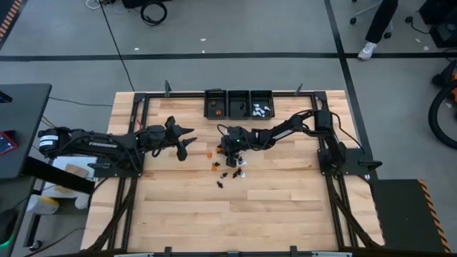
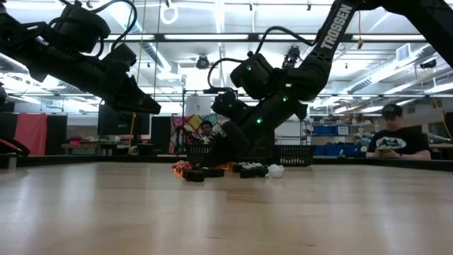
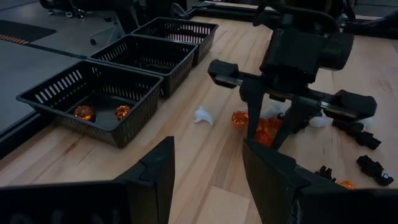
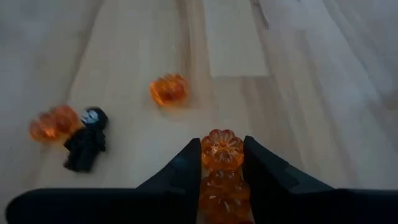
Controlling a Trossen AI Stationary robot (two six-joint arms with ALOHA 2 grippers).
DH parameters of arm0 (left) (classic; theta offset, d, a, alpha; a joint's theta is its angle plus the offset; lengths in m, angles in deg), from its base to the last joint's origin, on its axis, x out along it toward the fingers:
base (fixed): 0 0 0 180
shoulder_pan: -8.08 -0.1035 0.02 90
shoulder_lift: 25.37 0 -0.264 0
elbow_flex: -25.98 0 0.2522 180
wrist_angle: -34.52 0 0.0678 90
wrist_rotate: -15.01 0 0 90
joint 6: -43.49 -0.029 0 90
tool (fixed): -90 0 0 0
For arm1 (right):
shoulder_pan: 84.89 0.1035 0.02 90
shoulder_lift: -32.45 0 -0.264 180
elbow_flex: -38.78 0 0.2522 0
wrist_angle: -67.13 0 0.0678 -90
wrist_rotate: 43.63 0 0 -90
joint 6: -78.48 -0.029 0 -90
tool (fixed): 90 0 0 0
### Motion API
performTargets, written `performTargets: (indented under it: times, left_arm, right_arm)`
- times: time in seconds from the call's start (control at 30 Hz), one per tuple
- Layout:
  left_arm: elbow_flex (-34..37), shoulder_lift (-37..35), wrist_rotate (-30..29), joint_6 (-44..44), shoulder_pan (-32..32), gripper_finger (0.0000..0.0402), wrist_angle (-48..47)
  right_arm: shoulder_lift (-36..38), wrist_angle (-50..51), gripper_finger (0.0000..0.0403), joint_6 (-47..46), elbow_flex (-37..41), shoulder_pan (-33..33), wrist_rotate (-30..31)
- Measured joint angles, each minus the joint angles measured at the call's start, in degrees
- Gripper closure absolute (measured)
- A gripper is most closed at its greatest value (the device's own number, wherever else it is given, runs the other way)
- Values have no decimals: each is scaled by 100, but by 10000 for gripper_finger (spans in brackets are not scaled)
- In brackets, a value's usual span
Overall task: Sort game pieces by color
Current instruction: Put the two orange game pieces into the left black basket
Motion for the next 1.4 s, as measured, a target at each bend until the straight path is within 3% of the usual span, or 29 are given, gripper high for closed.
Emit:
performTargets:
  times: [0.17,0.53,0.67,0.8,1.1,1.4]
  left_arm:
    - [0,0,-1,-2,0,234,0]
    - [0,0,0,50,0,234,0]
    - [0,0,-1,48,0,234,1]
    - [0,0,-1,47,0,234,3]
    - [0,0,1,48,0,234,3]
    - [0,0,1,48,0,234,70]
  right_arm:
    - [301,282,296,143,6,-21,243]
    - [442,-7,296,-357,-7,-97,-2]
    - [442,-379,296,-652,-8,-199,-69]
    - [445,-725,296,-822,-12,-320,383]
    - [449,-2075,296,-2085,-18,-732,525]
    - [456,-2566,296,-2604,-20,-1159,852]
